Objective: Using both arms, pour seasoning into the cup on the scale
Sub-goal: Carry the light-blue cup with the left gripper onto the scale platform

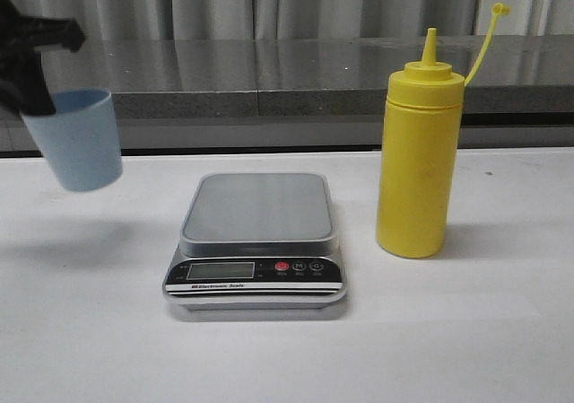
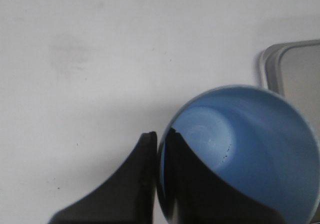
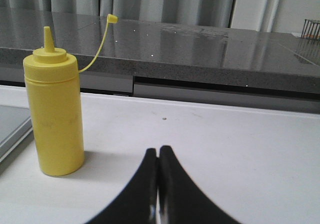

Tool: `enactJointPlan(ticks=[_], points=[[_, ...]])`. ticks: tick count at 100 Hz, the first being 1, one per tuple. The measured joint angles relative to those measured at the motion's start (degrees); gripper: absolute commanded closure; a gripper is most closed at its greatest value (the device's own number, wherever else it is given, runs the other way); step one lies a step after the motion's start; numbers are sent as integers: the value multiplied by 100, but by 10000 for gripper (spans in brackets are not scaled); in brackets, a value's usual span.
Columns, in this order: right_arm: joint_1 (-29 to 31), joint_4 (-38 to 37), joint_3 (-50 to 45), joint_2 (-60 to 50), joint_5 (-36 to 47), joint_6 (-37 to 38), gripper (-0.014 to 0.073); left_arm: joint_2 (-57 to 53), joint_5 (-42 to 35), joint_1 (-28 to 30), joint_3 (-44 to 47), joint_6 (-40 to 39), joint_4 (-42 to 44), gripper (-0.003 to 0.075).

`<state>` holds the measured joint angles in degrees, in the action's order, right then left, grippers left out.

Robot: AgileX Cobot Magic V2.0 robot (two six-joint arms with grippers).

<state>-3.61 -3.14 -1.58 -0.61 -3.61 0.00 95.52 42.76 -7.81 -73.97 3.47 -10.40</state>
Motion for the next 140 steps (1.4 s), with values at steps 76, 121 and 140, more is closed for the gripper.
enactJointPlan(ticks=[76, 121, 140], points=[[0, 0, 0, 0, 0, 0, 660, 836, 406, -1612, -1265, 0, -34, 740], [0, 0, 0, 0, 0, 0, 660, 1532, 343, -1936, -1572, -32, -59, 740], [0, 0, 0, 0, 0, 0, 660, 1576, 384, -1936, -1610, -42, -49, 740]])
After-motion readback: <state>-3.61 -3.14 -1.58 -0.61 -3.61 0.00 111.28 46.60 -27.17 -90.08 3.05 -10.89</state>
